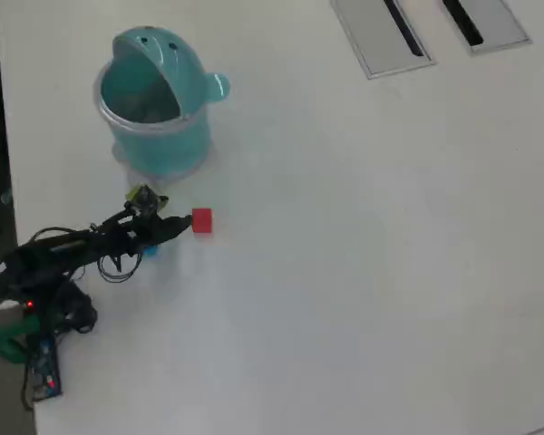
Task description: Grasp RGB lego blocks and put them in the bin one by one.
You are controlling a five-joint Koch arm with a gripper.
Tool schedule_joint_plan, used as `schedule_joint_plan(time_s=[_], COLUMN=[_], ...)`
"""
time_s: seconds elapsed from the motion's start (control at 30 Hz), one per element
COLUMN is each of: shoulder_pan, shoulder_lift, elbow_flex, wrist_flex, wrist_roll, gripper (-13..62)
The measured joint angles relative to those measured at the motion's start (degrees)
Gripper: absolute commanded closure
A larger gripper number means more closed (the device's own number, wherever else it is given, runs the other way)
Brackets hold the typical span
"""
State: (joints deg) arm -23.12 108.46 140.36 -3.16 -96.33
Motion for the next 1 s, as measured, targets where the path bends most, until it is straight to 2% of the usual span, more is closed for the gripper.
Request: schedule_joint_plan(time_s=[1.0], shoulder_pan=[4.13], shoulder_lift=[-25.66], elbow_flex=[-13.27], wrist_flex=[1.14], wrist_roll=[-2.2], gripper=[15.4])
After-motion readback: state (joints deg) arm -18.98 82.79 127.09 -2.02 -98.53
